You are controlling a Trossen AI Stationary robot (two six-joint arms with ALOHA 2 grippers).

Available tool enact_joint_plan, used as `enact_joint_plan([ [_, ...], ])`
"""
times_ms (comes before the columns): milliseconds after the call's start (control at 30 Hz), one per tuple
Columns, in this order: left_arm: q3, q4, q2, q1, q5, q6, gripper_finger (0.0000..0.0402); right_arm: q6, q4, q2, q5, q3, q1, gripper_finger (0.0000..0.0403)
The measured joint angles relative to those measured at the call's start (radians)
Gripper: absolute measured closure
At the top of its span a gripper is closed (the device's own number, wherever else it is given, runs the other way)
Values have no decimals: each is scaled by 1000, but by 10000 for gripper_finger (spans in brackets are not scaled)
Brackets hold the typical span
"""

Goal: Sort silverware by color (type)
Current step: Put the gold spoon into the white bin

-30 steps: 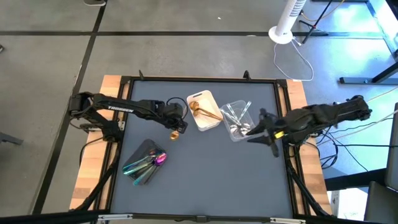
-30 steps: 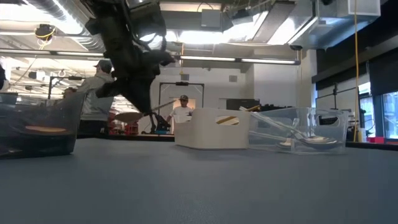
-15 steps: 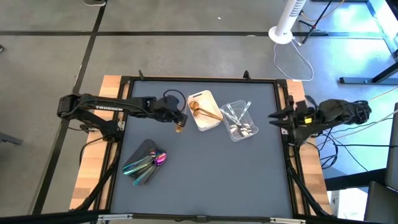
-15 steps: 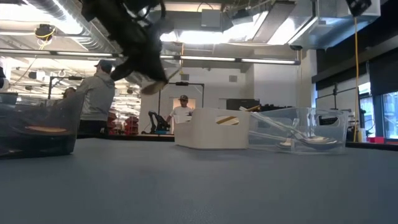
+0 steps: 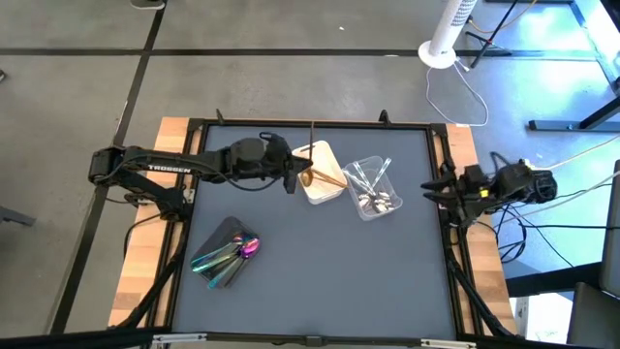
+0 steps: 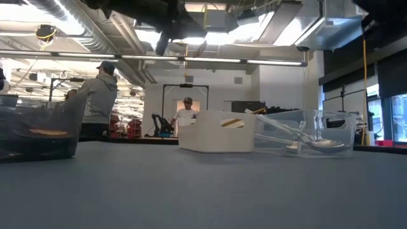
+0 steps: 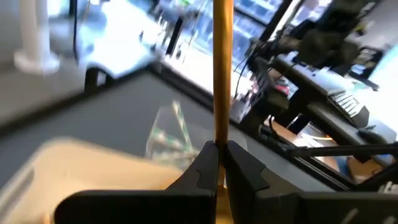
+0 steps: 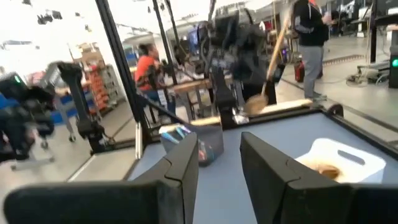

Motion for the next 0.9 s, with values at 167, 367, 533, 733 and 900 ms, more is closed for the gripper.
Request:
enact_joint_plan([
  [167, 0, 90, 7, 0, 28, 243, 394, -12, 99, 12, -38, -80, 0, 292],
  [367, 0, 88, 17, 0, 34, 517, 394, -13, 155, 12, -60, -150, 0, 292],
  [533, 0, 124, 65, 0, 32, 554, 393, -67, 342, 13, -81, -237, 0, 292],
  [733, 0, 253, 173, 1, 30, 554, 392, -122, 401, 13, -49, -307, 0, 292],
  [900, 0, 416, 259, 1, 30, 556, 392, -162, 417, 13, -5, -353, 0, 292],
])
